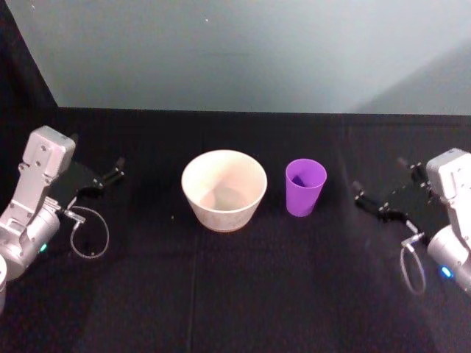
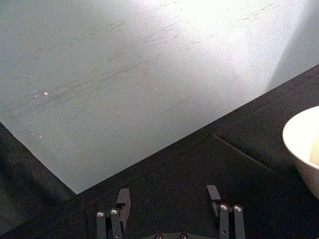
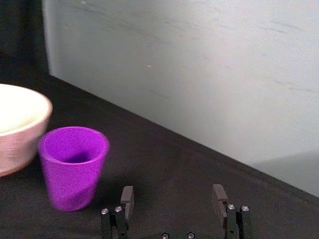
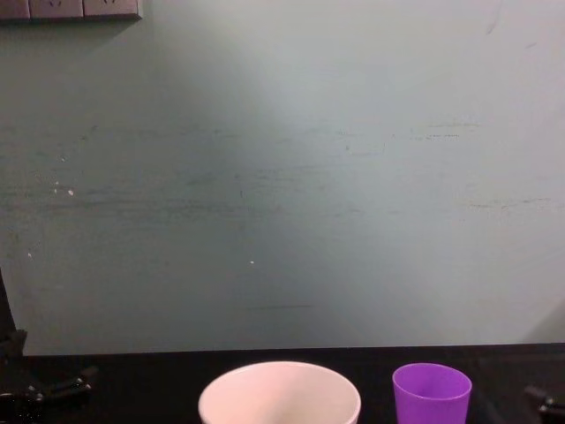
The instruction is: Pick up the cup and pour the mung beans from the cup into the bowl.
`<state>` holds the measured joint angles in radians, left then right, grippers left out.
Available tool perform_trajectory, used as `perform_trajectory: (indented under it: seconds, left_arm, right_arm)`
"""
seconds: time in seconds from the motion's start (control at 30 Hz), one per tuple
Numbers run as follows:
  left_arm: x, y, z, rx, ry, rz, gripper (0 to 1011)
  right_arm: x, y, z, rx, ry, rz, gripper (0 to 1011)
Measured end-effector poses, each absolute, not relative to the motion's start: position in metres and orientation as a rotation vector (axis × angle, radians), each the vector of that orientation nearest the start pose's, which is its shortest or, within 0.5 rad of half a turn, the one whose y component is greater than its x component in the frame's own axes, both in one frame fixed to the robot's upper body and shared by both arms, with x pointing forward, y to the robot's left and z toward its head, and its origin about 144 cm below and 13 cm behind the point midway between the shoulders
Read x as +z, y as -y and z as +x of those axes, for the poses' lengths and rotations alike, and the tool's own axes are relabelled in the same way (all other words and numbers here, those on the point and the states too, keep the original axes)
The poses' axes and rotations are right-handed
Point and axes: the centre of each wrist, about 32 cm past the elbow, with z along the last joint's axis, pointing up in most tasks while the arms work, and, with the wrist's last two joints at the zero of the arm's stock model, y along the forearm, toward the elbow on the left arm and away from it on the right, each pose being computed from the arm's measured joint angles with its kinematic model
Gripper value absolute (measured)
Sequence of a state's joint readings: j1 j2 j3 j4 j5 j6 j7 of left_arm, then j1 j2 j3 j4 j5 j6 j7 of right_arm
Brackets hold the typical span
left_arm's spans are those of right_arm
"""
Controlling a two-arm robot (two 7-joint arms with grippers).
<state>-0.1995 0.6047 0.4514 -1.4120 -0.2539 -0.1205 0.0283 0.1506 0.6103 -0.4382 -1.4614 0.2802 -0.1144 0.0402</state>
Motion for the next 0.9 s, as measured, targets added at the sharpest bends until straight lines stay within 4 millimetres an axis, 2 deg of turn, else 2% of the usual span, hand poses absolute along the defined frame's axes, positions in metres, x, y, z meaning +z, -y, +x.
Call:
perform_trajectory:
  seconds: [0.37, 0.9]
  left_arm:
    - [1.140, -0.310, 0.489, 1.248, 0.285, 0.305, 1000]
    - [1.140, -0.310, 0.489, 1.248, 0.285, 0.305, 1000]
  right_arm:
    - [1.125, 0.287, 0.468, -1.052, 0.110, -0.229, 1003]
    - [1.112, 0.254, 0.494, -0.983, 0.014, -0.165, 1003]
